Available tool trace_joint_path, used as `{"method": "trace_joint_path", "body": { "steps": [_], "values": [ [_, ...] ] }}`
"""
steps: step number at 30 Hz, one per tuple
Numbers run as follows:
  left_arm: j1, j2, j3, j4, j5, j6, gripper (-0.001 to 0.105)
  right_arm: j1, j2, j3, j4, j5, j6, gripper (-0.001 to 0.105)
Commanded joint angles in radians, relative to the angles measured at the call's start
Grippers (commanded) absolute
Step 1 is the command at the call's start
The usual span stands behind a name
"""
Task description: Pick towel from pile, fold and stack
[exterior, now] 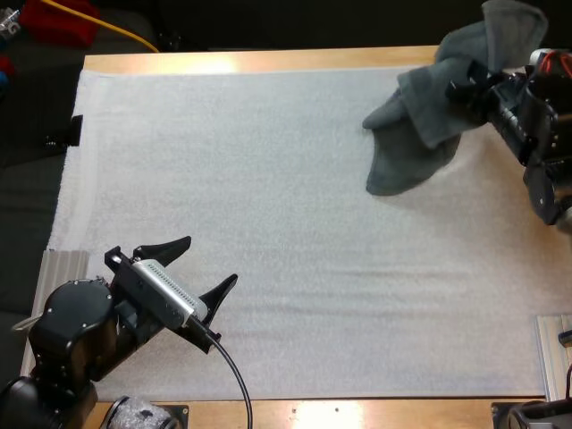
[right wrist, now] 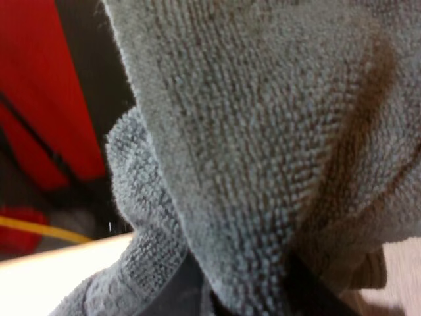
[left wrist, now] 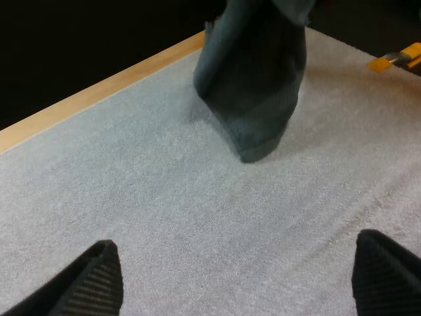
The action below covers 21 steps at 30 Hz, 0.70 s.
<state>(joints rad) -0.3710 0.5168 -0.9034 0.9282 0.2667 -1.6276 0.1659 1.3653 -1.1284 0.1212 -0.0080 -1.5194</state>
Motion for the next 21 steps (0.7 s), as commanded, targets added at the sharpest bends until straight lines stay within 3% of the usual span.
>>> {"method": "trace_joint_path", "body": {
  "steps": [1,10,16,21],
  "values": [
    [-0.005,0.002,-0.009,-0.007,-0.001,-0.014,0.069,0.004,0.007,-0.008,-0.062,0.017,-0.002,0.001],
    [-0.005,0.002,-0.009,-0.007,-0.001,-0.014,0.069,0.004,0.096,-0.008,-0.226,0.020,0.085,0.001],
    [-0.005,0.002,-0.009,-0.007,-0.001,-0.014,0.069,0.004,0.202,-0.008,-0.084,0.020,0.095,0.001],
    [-0.005,0.002,-0.009,-0.007,-0.001,-0.014,0.069,0.004,0.285,-0.008,-0.022,0.008,0.174,0.010]
  ]
}}
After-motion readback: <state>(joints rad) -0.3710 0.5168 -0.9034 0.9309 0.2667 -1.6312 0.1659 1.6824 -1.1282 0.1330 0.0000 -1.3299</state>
